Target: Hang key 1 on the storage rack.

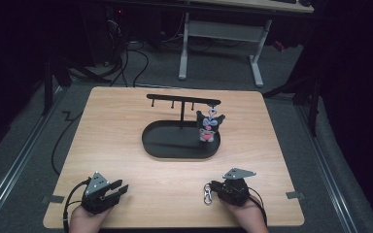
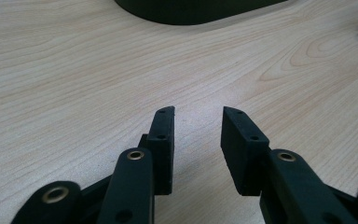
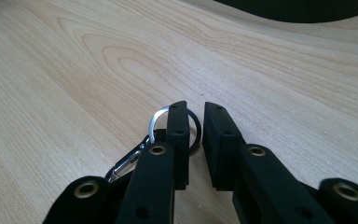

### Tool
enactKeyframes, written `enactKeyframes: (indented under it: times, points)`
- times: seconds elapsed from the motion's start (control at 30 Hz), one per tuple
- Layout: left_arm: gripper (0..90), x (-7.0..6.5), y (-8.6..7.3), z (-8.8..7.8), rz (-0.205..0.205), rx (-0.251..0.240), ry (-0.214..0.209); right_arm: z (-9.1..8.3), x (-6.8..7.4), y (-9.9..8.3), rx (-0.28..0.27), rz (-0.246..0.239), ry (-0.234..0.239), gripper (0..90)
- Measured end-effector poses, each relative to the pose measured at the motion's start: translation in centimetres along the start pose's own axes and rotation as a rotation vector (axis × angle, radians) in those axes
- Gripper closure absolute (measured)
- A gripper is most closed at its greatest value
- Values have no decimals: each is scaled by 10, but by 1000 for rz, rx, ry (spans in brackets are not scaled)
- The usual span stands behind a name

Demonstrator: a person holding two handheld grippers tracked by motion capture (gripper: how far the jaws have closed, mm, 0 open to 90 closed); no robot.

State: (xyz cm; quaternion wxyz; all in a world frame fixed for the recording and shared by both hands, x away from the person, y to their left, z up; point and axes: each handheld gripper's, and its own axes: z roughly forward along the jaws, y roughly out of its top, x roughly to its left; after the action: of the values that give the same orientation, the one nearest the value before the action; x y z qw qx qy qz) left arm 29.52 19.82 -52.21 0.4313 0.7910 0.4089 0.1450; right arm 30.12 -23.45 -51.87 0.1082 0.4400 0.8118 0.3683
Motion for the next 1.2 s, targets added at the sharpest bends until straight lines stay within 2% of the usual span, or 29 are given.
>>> enactKeyframes:
  times: [0.07, 0.2, 0.23, 0.33, 0.47, 0.6, 0.83, 0.93, 1.07, 1.2]
  points:
    - [656, 0, 0, 0, 1, 2, 0, 1, 1, 0, 0, -11, -11, 746]
    - [650, 0, -1, 0, 0, 2, -1, 8, 2, 3, -7, -15, -29, 729]
    - [651, 0, -1, 0, 1, 3, 0, 10, 2, 4, 3, -25, -27, 742]
    - [649, -1, -2, -2, 1, 2, 4, 12, 1, 5, 22, -43, -34, 872]
    - [650, 2, -4, -5, -8, -3, 11, 11, 2, 6, 34, -53, -41, 877]
    - [650, 2, -4, -6, -9, -3, 11, 6, 1, 7, 12, -58, -69, 877]
    - [650, 1, -4, -5, 0, 2, 4, -13, -12, 6, -64, -44, -181, 875]
    - [649, 1, -3, -4, 2, 2, -1, -17, -15, 3, -71, -38, -184, 873]
    - [646, -1, 0, -1, 10, 6, -11, -17, -10, -2, -56, -58, -183, 871]
    - [644, -6, 3, 2, 22, 5, -37, -19, 1, -5, -50, -109, -191, 871]
